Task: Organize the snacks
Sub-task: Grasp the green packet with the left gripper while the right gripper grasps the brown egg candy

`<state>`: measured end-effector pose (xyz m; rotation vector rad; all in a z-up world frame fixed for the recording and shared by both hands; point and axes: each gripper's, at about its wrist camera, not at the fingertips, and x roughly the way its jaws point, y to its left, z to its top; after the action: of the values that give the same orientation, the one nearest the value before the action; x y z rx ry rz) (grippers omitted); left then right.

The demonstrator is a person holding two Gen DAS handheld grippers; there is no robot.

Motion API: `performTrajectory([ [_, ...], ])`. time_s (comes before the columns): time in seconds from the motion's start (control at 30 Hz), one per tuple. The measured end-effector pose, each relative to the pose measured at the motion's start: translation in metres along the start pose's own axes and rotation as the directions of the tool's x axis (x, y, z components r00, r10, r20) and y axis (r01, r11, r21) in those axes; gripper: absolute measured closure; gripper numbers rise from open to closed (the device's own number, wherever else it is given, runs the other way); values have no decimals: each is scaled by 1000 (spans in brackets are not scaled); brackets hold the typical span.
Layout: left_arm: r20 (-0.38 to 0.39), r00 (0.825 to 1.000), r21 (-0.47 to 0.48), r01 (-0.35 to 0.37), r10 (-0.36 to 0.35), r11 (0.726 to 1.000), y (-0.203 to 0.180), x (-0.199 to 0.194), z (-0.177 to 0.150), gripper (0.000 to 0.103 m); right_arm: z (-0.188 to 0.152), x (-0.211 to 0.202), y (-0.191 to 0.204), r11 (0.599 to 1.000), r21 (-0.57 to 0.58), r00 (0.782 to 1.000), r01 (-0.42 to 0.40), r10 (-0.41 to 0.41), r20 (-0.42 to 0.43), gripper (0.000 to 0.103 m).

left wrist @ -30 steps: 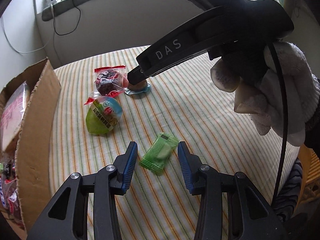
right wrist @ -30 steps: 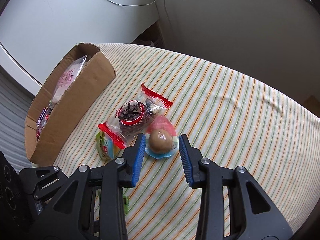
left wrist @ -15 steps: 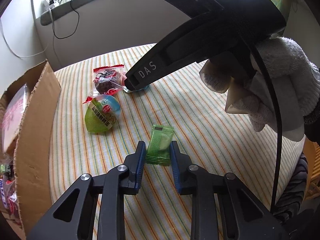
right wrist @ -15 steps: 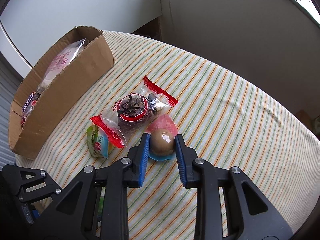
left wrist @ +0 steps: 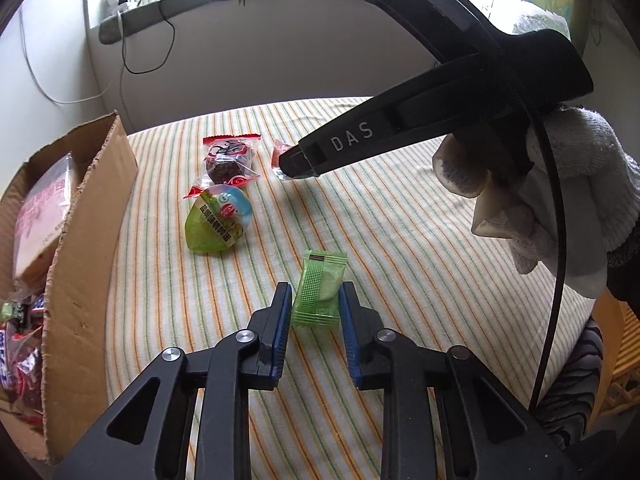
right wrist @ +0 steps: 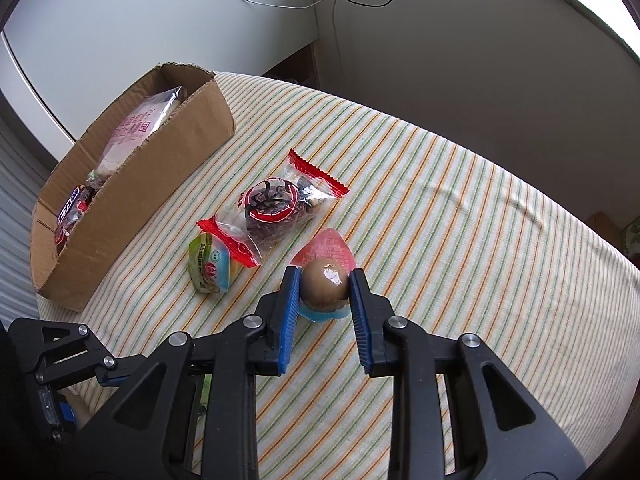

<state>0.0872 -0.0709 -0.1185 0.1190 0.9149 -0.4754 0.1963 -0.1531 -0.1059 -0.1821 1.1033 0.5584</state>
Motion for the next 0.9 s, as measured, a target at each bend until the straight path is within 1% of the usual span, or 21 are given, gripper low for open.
performTrajectory([
  [0.27, 36, 999, -19, -10, 11, 1000, 3, -18, -3, 80, -13, -26, 7, 1000, 12, 1000, -3, 3, 28, 77],
  [0.47, 72, 997, -39, -29, 32, 999, 4, -41, -12, 80, -18, -46, 16, 1000, 4, 999, -4, 4, 48, 77],
  [0.7, 113, 992, -66, -53, 60, 996, 19, -61, -13, 80, -16, -63, 42, 1000, -26, 998, -16, 18, 68, 77],
  [0.9, 141, 986, -90, -77, 89, 993, 32, -77, -18, 80, -7, -66, 70, 998, -56, 996, -27, 31, 82, 77],
])
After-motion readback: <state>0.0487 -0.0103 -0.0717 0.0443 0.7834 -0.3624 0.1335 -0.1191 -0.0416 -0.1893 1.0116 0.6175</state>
